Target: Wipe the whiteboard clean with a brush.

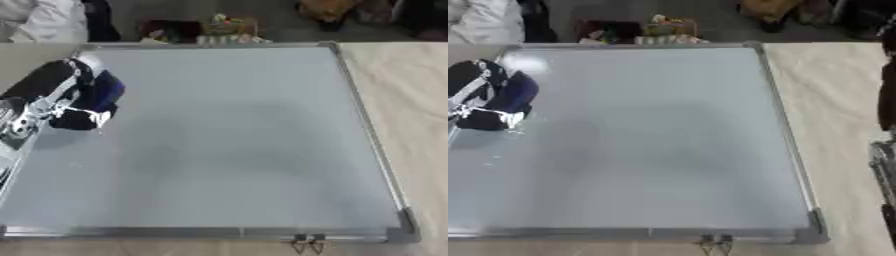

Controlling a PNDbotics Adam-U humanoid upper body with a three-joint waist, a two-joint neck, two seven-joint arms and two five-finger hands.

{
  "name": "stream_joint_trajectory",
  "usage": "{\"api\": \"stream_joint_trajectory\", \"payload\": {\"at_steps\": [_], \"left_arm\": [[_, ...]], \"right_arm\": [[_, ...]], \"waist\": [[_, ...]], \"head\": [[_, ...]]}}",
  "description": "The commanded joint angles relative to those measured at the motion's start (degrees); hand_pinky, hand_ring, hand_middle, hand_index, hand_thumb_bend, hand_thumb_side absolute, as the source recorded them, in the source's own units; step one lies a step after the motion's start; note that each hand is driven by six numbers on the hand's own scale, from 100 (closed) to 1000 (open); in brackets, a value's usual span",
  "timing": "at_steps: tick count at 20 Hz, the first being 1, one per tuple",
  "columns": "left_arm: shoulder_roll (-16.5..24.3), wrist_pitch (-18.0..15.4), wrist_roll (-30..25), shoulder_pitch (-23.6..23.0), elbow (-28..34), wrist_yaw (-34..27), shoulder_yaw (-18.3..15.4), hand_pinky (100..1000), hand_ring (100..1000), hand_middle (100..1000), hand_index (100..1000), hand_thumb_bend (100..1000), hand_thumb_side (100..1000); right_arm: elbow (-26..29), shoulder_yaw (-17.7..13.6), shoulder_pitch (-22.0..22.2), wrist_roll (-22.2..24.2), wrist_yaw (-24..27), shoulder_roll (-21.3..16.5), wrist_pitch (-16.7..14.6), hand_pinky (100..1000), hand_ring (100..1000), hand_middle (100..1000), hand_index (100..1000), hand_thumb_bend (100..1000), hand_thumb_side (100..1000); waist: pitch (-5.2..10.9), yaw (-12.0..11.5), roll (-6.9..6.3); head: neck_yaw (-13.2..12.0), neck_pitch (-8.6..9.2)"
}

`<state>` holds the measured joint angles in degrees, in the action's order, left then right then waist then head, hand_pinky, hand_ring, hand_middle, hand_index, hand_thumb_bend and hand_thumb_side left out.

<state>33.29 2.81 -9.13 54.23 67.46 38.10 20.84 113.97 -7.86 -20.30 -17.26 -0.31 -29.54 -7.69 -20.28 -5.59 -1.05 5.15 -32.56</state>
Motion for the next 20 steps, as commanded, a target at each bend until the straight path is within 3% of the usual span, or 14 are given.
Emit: {"api": "stream_joint_trajectory", "payload": {"at_steps": [1,10,11,12,20], "left_arm": [[1.4,-0.1,-0.6,2.4,-3.3,1.5,-2.7,441,542,463,280,271,232],[0.2,0.8,0.9,8.1,-14.7,9.4,-9.5,450,541,467,280,265,224],[0.2,1.1,1.3,8.6,-15.5,10.1,-10.1,449,539,464,279,216,224],[0.4,1.4,1.7,9.0,-16.3,10.6,-10.8,449,538,463,279,256,222],[0.8,4.4,3.6,11.5,-20.0,11.0,-14.8,440,528,453,281,217,240]], "right_arm": [[0.6,-0.5,-1.0,0.1,0.5,-1.4,-0.3,842,816,739,891,100,1000],[0.6,-0.5,-1.4,0.0,0.5,-1.1,-0.6,843,816,736,890,100,1000],[0.6,-0.5,-1.5,0.0,0.5,-1.1,-0.6,843,816,736,890,100,1000],[0.6,-0.6,-1.5,-0.1,0.4,-1.2,-0.7,843,816,736,890,100,1000],[0.6,-0.7,-1.8,-0.1,0.2,-1.1,-1.0,844,818,735,891,100,1000]], "waist": [[0.81,0.3,0.09],[-1.05,2.2,-0.03],[-1.22,2.3,-0.01],[-1.44,2.5,0.01],[-3.21,4.0,0.17]], "head": [[-1.1,1.26],[-3.4,3.79],[-3.5,3.95],[-3.6,4.11],[-4.7,4.84]]}}
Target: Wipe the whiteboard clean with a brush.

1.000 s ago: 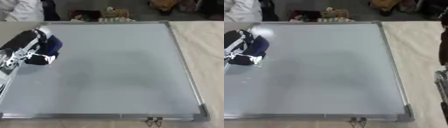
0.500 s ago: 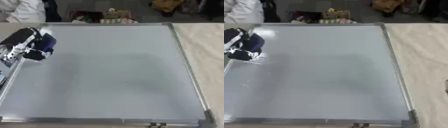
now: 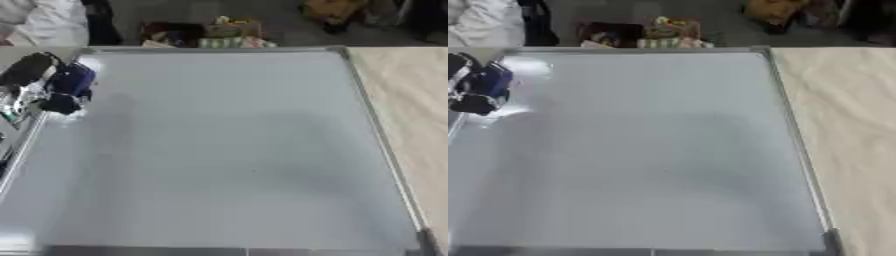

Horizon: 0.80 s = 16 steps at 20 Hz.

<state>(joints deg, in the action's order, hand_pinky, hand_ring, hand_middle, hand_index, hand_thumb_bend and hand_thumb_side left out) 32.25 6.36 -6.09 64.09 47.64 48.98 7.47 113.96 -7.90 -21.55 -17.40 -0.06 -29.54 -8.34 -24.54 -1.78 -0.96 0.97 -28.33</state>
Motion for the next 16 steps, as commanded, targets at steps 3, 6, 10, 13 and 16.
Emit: {"api": "stream_joint_trajectory", "payload": {"at_steps": [3,6,10,13,16], "left_arm": [[1.8,1.8,1.0,2.2,-1.0,-0.2,-2.3,436,524,449,281,204,245],[1.9,2.8,1.7,2.6,-1.7,-0.2,-3.1,435,521,445,282,195,245],[2.2,3.9,2.7,3.1,-2.5,-0.7,-4.2,434,520,443,282,186,250],[2.5,4.2,2.7,3.3,-3.0,-0.5,-4.5,437,522,447,282,186,248],[3.0,4.8,2.7,3.5,-3.5,0.6,-5.0,441,519,449,284,176,241]], "right_arm": [[0.6,-0.7,-0.6,-0.1,-0.2,-1.0,-0.4,844,818,734,890,100,1000],[0.6,-0.7,-0.8,-0.2,-0.2,-1.0,-0.6,844,818,733,889,100,1000],[0.6,-0.7,-1.0,-0.3,-0.3,-1.0,-0.9,844,818,733,889,100,1000],[0.6,-0.7,-1.2,-0.2,-0.4,-1.1,-1.0,845,819,733,890,100,1000],[0.6,-0.6,-1.4,-0.2,-0.4,-1.1,-1.1,845,819,732,890,100,1000]], "waist": [[0.48,0.8,0.23],[-0.06,1.7,0.33],[-0.8,2.8,0.31],[-1.38,3.5,0.14],[-2.02,4.3,-0.08]], "head": [[-1.5,0.7],[-2.6,1.36],[-3.7,2.4],[-4.4,3.19],[-4.8,4.14]]}}
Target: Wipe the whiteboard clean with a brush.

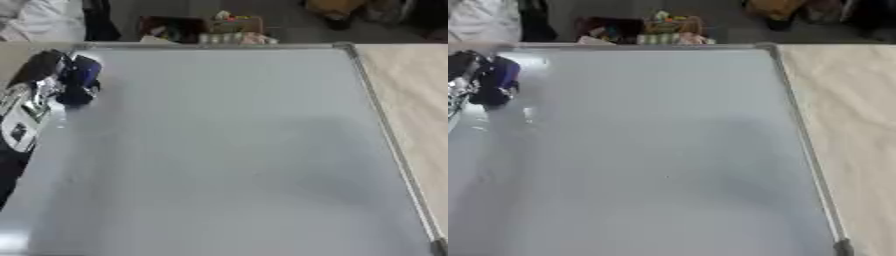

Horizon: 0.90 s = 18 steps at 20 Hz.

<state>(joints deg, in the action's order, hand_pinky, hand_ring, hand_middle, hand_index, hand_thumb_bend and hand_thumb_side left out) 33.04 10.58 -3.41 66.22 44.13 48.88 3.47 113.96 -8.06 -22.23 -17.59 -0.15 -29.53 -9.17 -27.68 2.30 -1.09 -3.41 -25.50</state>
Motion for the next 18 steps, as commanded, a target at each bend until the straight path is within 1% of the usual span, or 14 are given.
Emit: {"api": "stream_joint_trajectory", "payload": {"at_steps": [1,3,7,8,11,12,13,15,17,18], "left_arm": [[2.4,0.8,-0.1,1.5,-0.2,1.1,-1.1,440,517,447,285,171,243],[2.7,1.3,-0.6,1.7,-0.4,1.7,-1.4,442,515,445,288,164,243],[2.9,2.0,-2.0,1.9,-0.5,1.8,-1.8,447,498,419,307,120,259],[2.9,2.1,-2.4,2.0,-0.5,1.6,-1.9,451,499,418,334,116,264],[2.9,2.2,-3.4,2.0,-0.4,0.9,-1.9,458,505,420,369,133,276],[3.0,2.2,-3.6,2.0,-0.4,0.6,-1.9,464,509,422,421,153,285],[3.0,2.2,-3.7,1.9,-0.3,0.4,-2.0,466,512,422,452,165,293],[3.0,2.2,-4.0,1.9,-0.3,-0.1,-2.0,468,513,418,495,180,304],[2.9,2.2,-4.2,1.8,-0.3,-0.7,-2.0,467,513,416,511,184,308],[2.9,2.2,-4.3,1.7,-0.4,-0.9,-2.0,468,515,418,530,204,306]], "right_arm": [[0.6,-0.5,-0.7,-0.1,-0.3,-1.1,-0.3,845,819,731,890,100,1000],[0.6,-0.6,-0.6,-0.2,-0.3,-1.0,-0.3,845,820,731,890,100,1000],[0.6,-0.7,-0.4,-0.4,-0.3,-0.9,-0.2,845,819,729,888,100,1000],[0.6,-0.7,-0.4,-0.5,-0.3,-0.9,-0.2,844,818,727,886,100,1000],[0.6,-0.7,-0.2,-0.7,-0.1,-0.8,-0.1,844,818,726,884,100,1000],[0.6,-0.8,-0.2,-0.8,-0.1,-0.8,-0.1,844,818,725,883,100,1000],[0.6,-0.8,-0.2,-0.9,-0.1,-0.8,-0.1,844,818,725,883,100,1000],[0.6,-0.9,-0.1,-1.1,-0.1,-0.7,-0.1,844,818,724,882,100,1000],[0.6,-0.9,0.0,-1.2,-0.1,-0.6,0.0,844,817,723,882,100,1000],[0.6,-0.9,0.0,-1.3,-0.1,-0.5,0.0,844,817,723,882,100,1000]], "waist": [[0.97,0.3,0.03],[0.71,0.4,0.0],[0.54,0.3,-0.08],[0.56,0.3,-0.1],[0.67,0.1,-0.09],[0.74,0.1,-0.07],[0.8,0.1,-0.06],[0.91,0.2,-0.04],[0.96,0.2,-0.02],[0.97,0.3,-0.01]], "head": [[-0.5,1.52],[-0.5,1.66],[-0.4,1.52],[-0.4,1.45],[-0.3,1.3],[-0.2,1.21],[-0.2,1.16],[-0.3,1.12],[-0.3,1.07],[-0.3,1.06]]}}
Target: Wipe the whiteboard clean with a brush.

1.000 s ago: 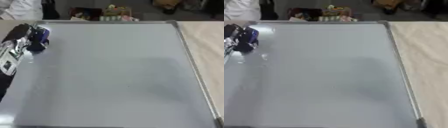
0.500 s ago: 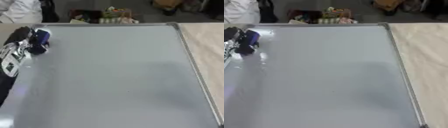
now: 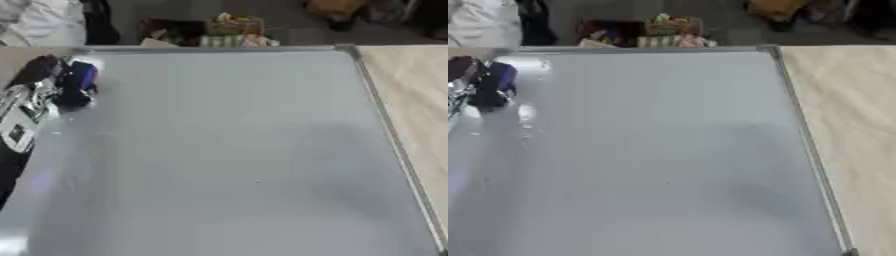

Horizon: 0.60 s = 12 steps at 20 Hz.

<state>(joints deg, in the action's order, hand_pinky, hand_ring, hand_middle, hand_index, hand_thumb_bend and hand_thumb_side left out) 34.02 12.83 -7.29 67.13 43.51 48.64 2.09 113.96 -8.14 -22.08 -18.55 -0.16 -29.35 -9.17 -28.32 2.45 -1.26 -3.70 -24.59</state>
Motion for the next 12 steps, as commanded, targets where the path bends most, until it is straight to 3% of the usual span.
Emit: {"api": "stream_joint_trajectory", "payload": {"at_steps": [1,5,12], "left_arm": [[1.9,-0.1,-0.6,0.7,0.2,-0.9,-0.6,469,516,420,550,199,319],[1.8,-0.1,-1.3,0.6,0.0,-1.9,-0.6,469,517,423,695,228,336],[1.7,0.1,-1.7,0.2,-0.3,-1.6,-0.5,485,533,446,742,275,354]], "right_arm": [[0.6,-0.8,-0.1,-0.4,-0.1,-0.7,0.1,844,817,722,882,100,1000],[0.6,-1.0,0.1,-0.9,0.0,-0.6,0.3,843,815,718,878,100,1000],[0.6,-1.2,0.2,-1.8,0.0,-0.3,0.5,839,811,712,874,100,1000]], "waist": [[1.62,0.2,0.17],[1.6,0.2,0.18],[1.45,0.5,0.11]], "head": [[0.0,0.13],[-0.1,0.06],[-0.2,0.3]]}}
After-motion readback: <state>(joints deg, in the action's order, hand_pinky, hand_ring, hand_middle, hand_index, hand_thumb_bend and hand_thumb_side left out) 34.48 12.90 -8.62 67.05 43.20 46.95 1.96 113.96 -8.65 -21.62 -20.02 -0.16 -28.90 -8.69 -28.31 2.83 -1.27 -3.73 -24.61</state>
